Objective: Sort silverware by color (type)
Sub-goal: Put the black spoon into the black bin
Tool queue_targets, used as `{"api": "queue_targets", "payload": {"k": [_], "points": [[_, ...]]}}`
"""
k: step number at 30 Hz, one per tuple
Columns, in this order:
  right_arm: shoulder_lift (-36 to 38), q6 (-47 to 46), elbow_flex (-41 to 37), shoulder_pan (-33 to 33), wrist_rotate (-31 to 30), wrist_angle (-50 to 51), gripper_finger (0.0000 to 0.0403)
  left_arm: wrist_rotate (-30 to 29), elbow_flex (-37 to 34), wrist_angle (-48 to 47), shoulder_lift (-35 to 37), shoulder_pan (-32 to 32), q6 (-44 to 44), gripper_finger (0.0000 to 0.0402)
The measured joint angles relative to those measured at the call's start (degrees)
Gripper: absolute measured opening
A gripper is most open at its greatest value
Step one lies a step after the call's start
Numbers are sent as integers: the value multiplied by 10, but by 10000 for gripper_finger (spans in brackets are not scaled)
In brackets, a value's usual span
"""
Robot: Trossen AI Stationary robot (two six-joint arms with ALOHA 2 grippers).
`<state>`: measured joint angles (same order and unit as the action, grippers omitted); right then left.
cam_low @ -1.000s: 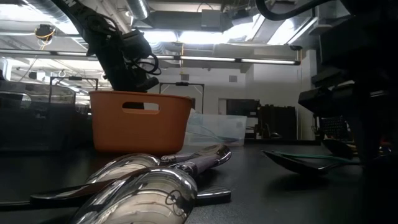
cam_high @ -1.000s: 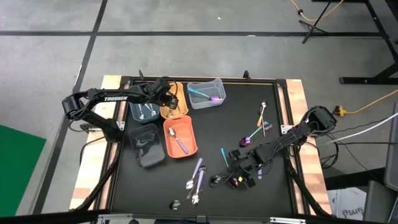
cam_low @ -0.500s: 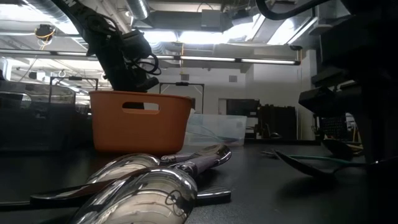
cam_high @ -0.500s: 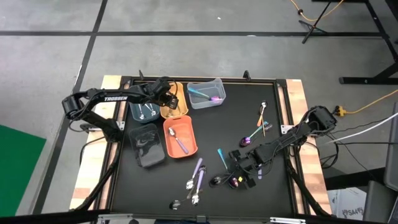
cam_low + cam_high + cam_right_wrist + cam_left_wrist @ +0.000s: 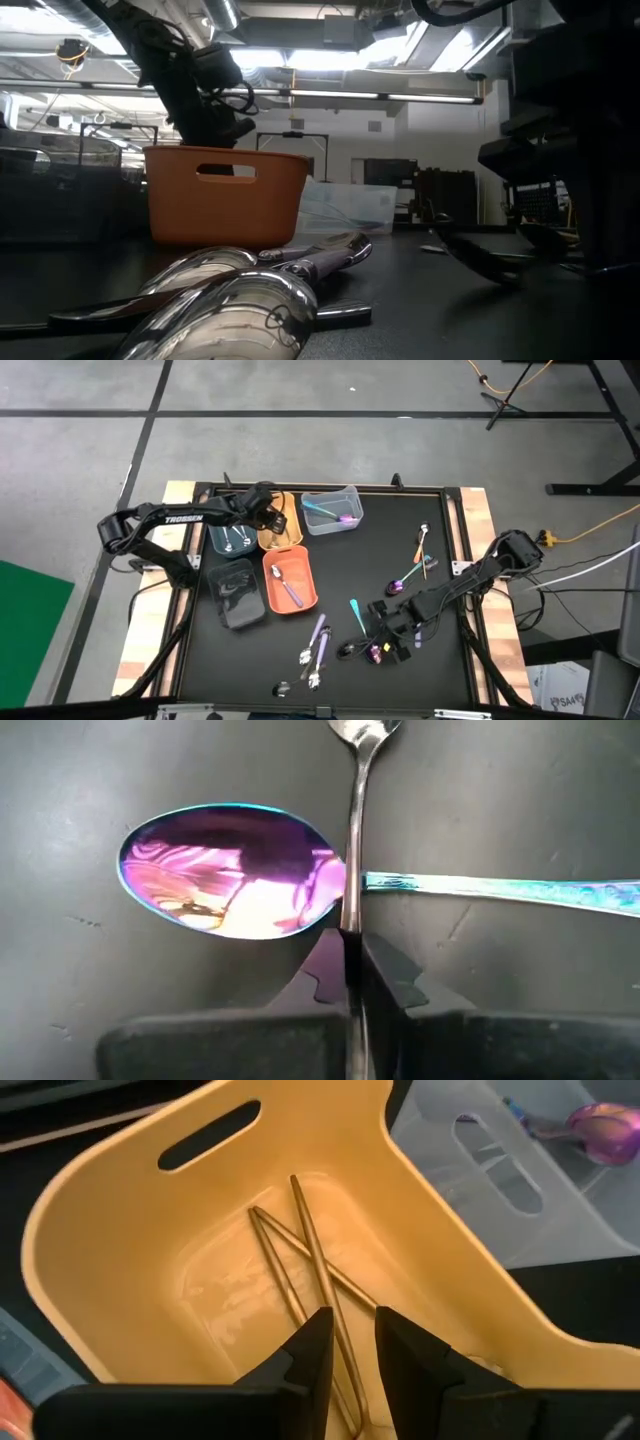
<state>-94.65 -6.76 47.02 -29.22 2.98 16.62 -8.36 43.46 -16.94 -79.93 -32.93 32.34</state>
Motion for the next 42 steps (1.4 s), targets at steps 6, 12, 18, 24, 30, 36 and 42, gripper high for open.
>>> {"api": "queue_targets", "payload": {"k": [6,12,18,24,30,36,42], "points": [[15,0,0,0,-9,0,2,2,0,6,34,1,0,72],[30,0,0,0,-24,-2,2,3,0,20,72,16,0,72],[30,0,0,1,-36,-2,1,3,0,38,97,33,0,72],[31,-3,1,1,-40,-1,0,3,0,52,99,47,0,72],[29,-4,1,1,-40,22,0,3,0,50,99,59,0,73],[26,-5,2,1,-44,66,0,3,0,50,99,67,0,73],[26,-5,2,1,-38,73,0,3,0,50,99,68,0,73]]}}
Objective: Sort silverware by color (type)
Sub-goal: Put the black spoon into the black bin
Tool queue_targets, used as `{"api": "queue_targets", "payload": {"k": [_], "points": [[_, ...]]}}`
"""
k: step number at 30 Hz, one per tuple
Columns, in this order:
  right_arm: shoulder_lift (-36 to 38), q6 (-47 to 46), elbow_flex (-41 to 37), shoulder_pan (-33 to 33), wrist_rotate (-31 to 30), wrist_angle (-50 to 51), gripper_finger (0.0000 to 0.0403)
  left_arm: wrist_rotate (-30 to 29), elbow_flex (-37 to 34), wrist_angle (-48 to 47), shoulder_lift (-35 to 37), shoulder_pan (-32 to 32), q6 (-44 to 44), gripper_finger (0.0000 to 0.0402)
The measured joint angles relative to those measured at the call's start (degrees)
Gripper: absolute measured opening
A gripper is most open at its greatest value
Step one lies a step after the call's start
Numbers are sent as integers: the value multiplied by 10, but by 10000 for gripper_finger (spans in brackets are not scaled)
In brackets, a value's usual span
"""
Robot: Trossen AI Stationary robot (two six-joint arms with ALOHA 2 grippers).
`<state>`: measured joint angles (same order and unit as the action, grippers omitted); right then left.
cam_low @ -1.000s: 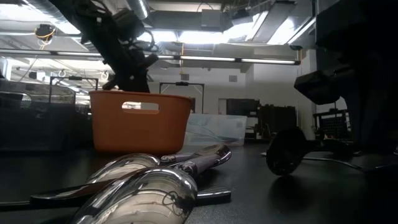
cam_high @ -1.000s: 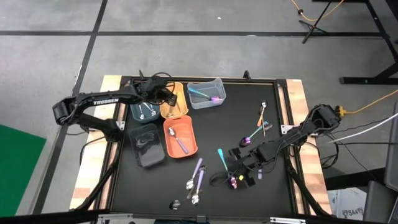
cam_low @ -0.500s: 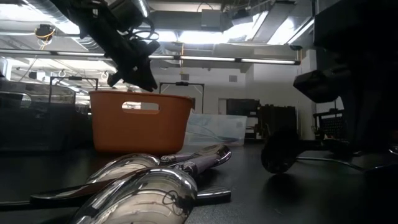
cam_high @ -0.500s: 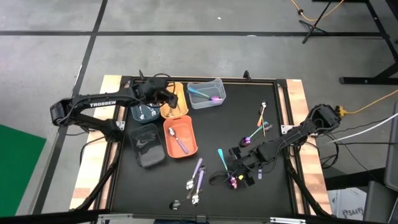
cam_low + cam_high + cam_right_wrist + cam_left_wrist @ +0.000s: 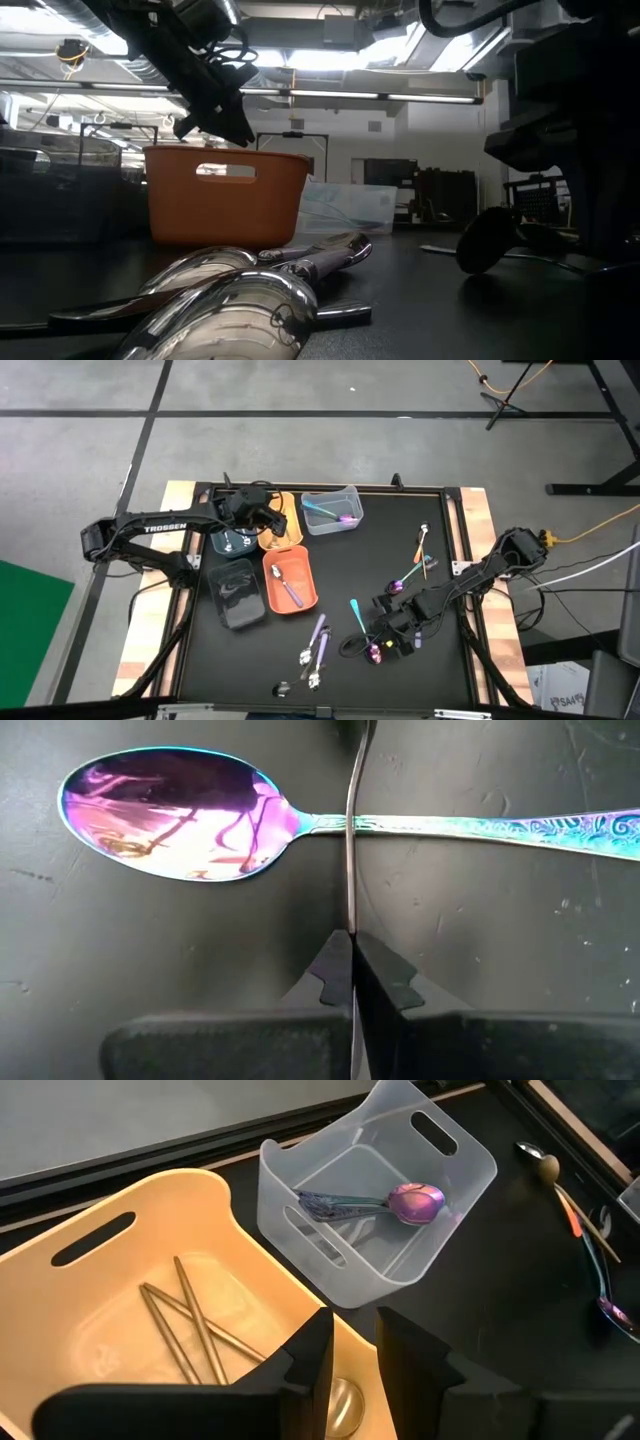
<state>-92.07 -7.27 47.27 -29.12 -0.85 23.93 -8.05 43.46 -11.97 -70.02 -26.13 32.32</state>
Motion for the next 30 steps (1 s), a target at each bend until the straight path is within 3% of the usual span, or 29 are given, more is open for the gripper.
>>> {"api": "queue_targets", "payload": {"k": [30], "points": [[0,0,0,0,-3,27,0,0,0,0,0,0,0,73]]}}
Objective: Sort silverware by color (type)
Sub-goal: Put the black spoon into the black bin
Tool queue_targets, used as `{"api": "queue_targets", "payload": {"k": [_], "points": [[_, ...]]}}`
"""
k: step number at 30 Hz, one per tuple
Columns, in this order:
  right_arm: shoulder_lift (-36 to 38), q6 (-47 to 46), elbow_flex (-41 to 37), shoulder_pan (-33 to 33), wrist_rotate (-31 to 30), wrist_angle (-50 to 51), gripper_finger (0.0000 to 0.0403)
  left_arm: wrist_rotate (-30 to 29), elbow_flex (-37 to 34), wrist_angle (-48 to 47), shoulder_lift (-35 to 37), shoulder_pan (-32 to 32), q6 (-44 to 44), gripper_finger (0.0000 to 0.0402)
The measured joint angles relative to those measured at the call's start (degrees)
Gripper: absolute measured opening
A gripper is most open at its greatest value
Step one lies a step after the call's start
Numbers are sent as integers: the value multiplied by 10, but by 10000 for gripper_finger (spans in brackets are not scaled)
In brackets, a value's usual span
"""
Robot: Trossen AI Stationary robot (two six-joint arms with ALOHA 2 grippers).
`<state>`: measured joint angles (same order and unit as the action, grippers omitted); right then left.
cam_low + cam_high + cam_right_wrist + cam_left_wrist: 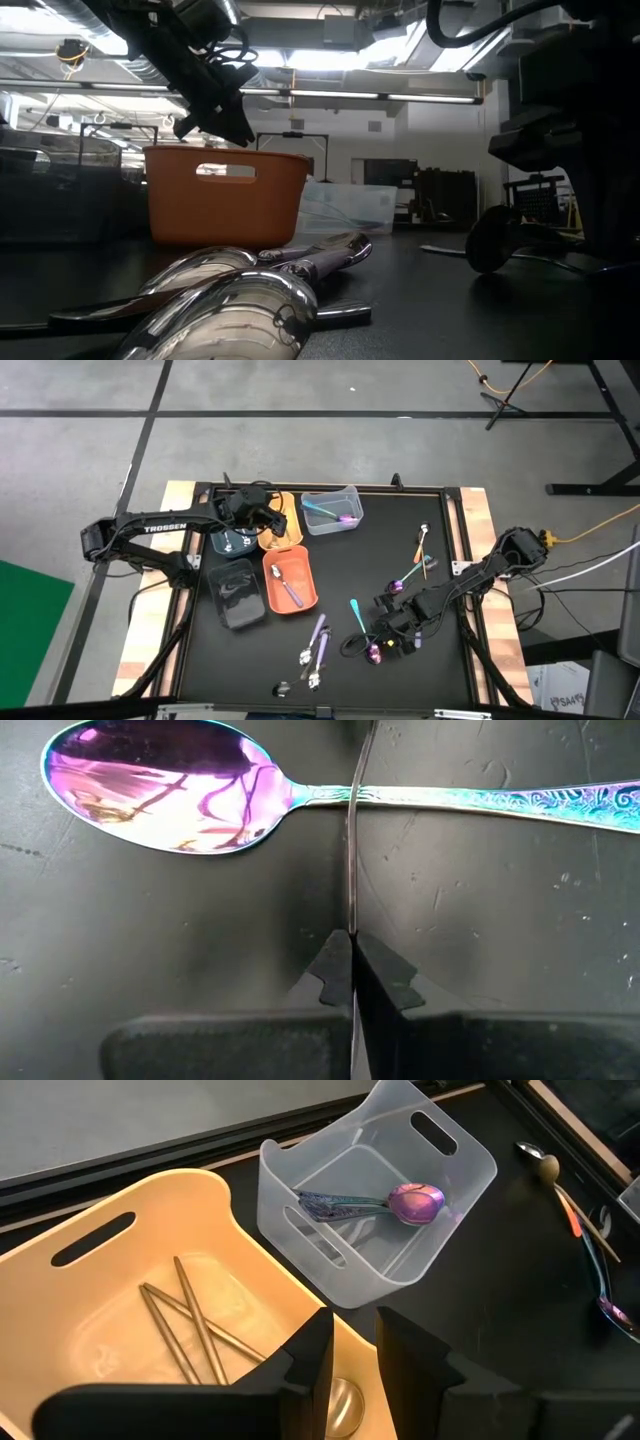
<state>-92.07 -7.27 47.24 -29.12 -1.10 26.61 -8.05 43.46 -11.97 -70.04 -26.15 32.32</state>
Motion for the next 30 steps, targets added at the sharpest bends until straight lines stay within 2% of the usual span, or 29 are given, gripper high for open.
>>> {"api": "queue_targets", "payload": {"k": [9,17,21,24,30], "points": [[0,-2,0,0,0,0,6,0,0,0,0,0,0,73],[-2,-29,-3,0,-8,8,69,0,0,0,0,0,0,73],[-2,-20,-3,0,-9,10,81,0,0,0,0,0,0,73],[-2,1,-2,-1,-9,9,68,0,0,0,0,0,0,73],[-2,4,-2,-1,-9,6,10,0,0,0,0,0,0,73]]}}
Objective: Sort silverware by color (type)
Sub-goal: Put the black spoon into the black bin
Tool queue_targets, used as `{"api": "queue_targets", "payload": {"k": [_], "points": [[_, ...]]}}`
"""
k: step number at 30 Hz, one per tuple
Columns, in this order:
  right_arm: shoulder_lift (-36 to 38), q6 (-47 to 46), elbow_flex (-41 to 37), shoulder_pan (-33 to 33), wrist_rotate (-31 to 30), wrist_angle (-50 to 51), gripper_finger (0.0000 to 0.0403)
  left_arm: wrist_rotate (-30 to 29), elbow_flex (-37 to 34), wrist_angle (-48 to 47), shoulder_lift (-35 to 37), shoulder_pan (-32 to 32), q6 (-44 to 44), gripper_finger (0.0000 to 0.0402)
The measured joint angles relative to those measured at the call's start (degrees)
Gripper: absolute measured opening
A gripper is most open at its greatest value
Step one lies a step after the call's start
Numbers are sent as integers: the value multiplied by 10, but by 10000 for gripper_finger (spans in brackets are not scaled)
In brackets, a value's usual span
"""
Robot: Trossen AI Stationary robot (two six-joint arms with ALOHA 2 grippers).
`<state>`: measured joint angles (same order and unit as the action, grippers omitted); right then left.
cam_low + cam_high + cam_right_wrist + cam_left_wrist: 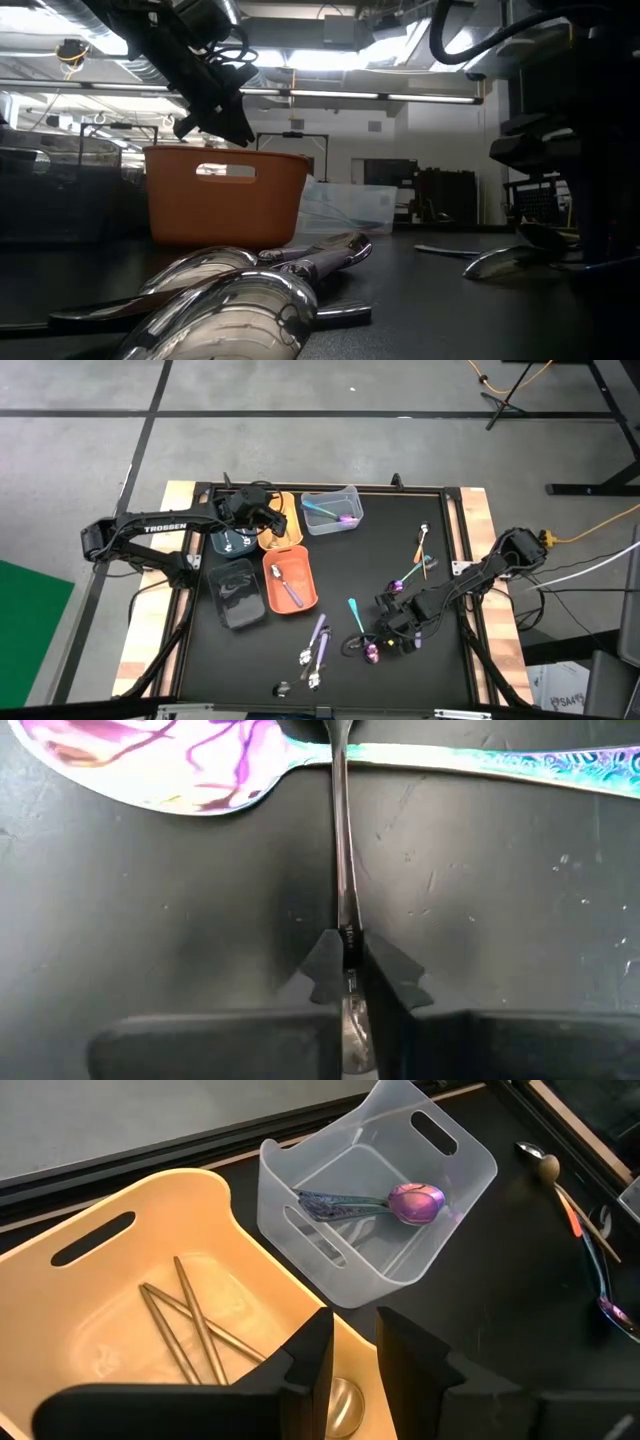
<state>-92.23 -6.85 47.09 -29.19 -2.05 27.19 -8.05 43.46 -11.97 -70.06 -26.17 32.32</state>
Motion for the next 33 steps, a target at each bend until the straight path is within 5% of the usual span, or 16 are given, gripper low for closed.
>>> {"api": "queue_targets", "payload": {"k": [33], "points": [[1,-6,0,5,-44,-71,0,5,0,6,0,19,1,73]]}}
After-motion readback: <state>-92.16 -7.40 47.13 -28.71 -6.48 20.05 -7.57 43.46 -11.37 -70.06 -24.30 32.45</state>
